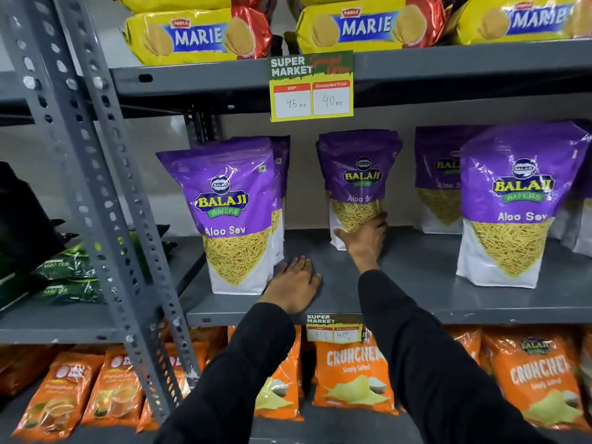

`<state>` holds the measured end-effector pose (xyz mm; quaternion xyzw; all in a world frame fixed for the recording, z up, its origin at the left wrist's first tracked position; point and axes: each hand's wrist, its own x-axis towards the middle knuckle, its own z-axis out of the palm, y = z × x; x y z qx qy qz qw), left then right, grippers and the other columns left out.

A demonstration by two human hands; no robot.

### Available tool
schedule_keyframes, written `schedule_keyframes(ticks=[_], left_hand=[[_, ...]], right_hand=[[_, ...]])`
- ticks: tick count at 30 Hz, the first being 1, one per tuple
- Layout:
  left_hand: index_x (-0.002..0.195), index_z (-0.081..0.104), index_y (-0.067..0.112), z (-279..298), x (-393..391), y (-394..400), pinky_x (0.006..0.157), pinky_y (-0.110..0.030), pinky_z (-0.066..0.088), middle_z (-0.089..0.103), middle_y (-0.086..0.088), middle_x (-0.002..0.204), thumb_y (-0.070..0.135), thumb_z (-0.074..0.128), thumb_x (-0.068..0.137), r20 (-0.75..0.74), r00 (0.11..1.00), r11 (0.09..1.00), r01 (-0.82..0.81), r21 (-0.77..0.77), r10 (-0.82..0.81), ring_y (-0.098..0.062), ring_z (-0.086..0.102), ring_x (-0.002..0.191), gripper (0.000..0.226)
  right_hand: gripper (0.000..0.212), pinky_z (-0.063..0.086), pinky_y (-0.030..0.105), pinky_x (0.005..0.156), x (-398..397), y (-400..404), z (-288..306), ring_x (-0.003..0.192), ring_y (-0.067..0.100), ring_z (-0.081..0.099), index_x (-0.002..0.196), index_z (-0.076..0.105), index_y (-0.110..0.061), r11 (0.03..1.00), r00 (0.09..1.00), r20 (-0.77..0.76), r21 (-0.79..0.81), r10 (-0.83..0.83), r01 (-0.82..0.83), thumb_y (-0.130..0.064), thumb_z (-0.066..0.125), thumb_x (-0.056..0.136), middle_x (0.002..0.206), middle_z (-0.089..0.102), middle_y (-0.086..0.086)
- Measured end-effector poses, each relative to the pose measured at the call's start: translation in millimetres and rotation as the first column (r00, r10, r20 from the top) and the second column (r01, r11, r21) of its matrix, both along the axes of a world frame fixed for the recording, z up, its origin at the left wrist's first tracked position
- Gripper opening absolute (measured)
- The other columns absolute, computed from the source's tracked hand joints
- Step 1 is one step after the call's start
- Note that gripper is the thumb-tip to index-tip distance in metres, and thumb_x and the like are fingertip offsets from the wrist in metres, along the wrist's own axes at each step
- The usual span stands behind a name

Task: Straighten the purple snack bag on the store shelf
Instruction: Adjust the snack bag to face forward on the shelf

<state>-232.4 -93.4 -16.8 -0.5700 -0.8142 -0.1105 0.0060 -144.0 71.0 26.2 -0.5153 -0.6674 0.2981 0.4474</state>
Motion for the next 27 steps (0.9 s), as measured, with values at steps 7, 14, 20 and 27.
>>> schedule_keyframes(ticks=[7,14,20,27], left_hand=[[0.161,0.023,0.006,3,4,-2,0.131,-0.045,0.012,0.019,-0.013,0.171,0.041,0.024,0.108,0.01,1.0,1.0,-0.011,-0.019,0.012,-0.026,0.016,0.16,0.063],[0.162,0.02,0.007,4,4,-1,0.131,-0.044,0.011,0.017,-0.012,0.172,0.042,0.023,0.108,-0.006,1.0,0.999,-0.021,-0.045,0.021,-0.024,0.014,0.161,0.064],[0.163,0.017,0.008,4,4,0,0.131,-0.043,0.01,0.016,-0.012,0.172,0.043,0.022,0.108,-0.028,0.999,0.997,-0.035,-0.063,0.033,-0.024,0.013,0.161,0.065],[0.157,0.032,0.007,7,9,-2,0.129,-0.046,0.016,0.024,-0.017,0.168,0.039,0.024,0.109,-0.083,0.996,0.996,-0.035,-0.086,0.028,-0.028,0.019,0.159,0.058]], right_hand=[[0.134,0.044,0.051,0.106,13,-18,-6,0.135,0.042,0.044,0.157,0.012,0.004,0.999,1.0,0.017,0.037,-0.026,0.026,-0.043,0.095,0.062,0.146,0.041,0.026],[0.134,0.046,0.052,0.103,45,-45,-13,0.133,0.042,0.047,0.155,0.015,0.001,0.998,1.0,0.016,0.055,-0.012,0.011,-0.046,0.096,0.059,0.144,0.043,0.025],[0.135,0.045,0.051,0.104,78,-72,-22,0.134,0.043,0.044,0.157,0.012,-0.002,0.994,0.999,-0.014,0.104,0.032,-0.03,-0.046,0.094,0.06,0.145,0.041,0.023],[0.132,0.045,0.051,0.103,102,-100,-30,0.135,0.04,0.044,0.159,0.013,-0.006,0.99,0.999,-0.022,0.138,0.044,-0.04,-0.053,0.09,0.063,0.149,0.038,0.02]])
